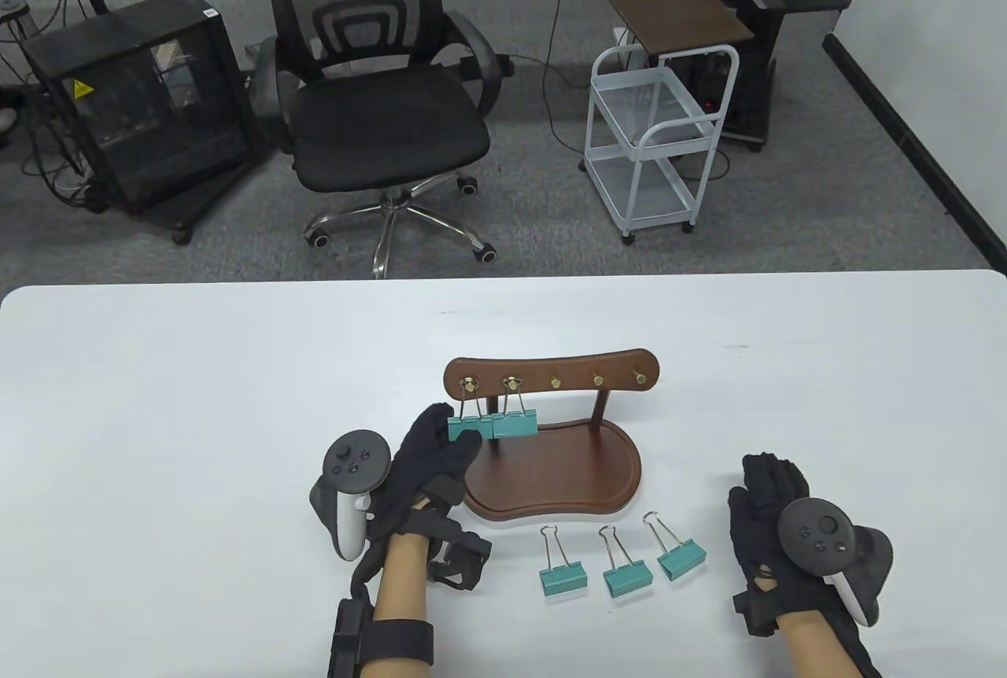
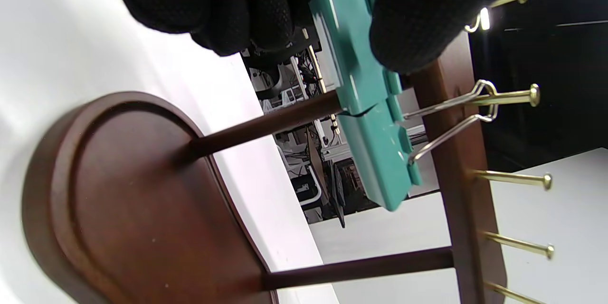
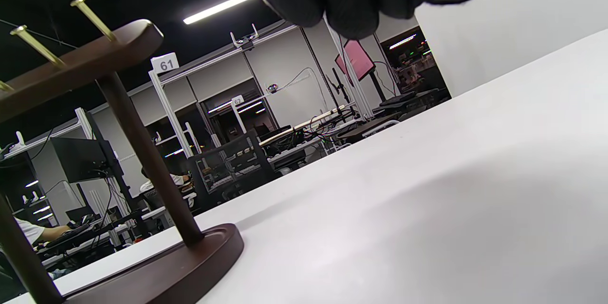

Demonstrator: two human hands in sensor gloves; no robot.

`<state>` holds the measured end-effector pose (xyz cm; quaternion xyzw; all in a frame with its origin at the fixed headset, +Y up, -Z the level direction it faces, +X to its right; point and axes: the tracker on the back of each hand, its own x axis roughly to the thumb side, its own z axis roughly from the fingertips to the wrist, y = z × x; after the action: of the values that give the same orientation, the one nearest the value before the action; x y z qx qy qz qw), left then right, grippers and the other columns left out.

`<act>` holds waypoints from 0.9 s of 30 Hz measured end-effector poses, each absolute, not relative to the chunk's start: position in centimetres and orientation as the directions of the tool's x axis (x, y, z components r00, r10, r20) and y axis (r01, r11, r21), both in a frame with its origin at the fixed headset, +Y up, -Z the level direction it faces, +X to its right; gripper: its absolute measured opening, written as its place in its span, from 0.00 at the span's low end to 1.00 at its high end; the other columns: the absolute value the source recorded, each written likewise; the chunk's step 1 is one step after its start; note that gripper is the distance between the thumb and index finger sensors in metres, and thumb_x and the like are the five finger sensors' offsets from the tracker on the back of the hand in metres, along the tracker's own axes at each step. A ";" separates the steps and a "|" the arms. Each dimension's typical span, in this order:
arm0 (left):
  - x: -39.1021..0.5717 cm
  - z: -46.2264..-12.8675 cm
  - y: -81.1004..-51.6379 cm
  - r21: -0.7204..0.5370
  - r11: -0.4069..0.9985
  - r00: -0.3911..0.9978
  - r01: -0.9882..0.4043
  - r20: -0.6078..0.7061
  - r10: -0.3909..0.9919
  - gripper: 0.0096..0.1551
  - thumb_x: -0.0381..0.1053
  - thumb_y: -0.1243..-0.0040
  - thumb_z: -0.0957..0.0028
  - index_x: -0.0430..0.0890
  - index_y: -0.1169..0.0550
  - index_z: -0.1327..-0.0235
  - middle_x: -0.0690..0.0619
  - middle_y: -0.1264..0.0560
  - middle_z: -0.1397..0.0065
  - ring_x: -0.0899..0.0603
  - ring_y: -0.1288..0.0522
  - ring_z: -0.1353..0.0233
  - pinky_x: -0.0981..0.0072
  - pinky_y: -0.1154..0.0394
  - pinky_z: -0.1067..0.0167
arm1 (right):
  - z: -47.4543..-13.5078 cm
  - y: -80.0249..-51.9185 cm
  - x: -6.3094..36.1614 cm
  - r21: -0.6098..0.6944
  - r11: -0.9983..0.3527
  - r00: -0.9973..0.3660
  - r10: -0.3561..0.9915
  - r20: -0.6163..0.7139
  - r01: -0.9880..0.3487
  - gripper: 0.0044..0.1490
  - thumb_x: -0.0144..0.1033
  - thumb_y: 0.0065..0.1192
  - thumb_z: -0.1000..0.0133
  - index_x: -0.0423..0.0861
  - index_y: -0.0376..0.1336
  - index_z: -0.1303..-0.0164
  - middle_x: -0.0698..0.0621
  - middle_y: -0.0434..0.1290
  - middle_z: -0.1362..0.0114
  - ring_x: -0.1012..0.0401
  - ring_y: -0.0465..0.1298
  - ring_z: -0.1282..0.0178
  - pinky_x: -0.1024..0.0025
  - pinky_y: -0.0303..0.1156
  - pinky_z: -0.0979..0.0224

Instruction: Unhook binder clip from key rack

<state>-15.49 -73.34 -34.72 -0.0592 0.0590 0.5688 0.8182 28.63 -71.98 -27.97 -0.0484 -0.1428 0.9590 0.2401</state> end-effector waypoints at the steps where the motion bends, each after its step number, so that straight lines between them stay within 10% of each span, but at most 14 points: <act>1: -15.4 -34.7 -73.4 -0.029 0.341 0.341 -0.940 -0.168 0.925 0.46 0.63 0.35 0.46 0.51 0.37 0.16 0.45 0.32 0.20 0.37 0.28 0.25 0.42 0.28 0.33 | -28.0 -72.0 28.6 -0.297 -0.844 -0.880 0.475 -0.024 -0.447 0.39 0.54 0.48 0.53 0.46 0.59 0.35 0.41 0.62 0.26 0.42 0.59 0.26 0.49 0.61 0.28; 27: -15.3 -34.6 -73.4 -0.018 0.244 0.244 -0.970 -0.139 0.960 0.33 0.56 0.44 0.42 0.55 0.33 0.22 0.48 0.29 0.25 0.40 0.26 0.29 0.44 0.27 0.34 | -28.0 -72.1 28.6 -0.293 -0.843 -0.877 0.480 -0.029 -0.451 0.38 0.54 0.48 0.53 0.46 0.59 0.35 0.41 0.63 0.26 0.42 0.59 0.26 0.49 0.61 0.28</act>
<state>-15.34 -73.37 -34.56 -0.0499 0.0493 0.6128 0.7871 28.58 -72.06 -28.02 -0.0505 -0.1402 0.9586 0.2428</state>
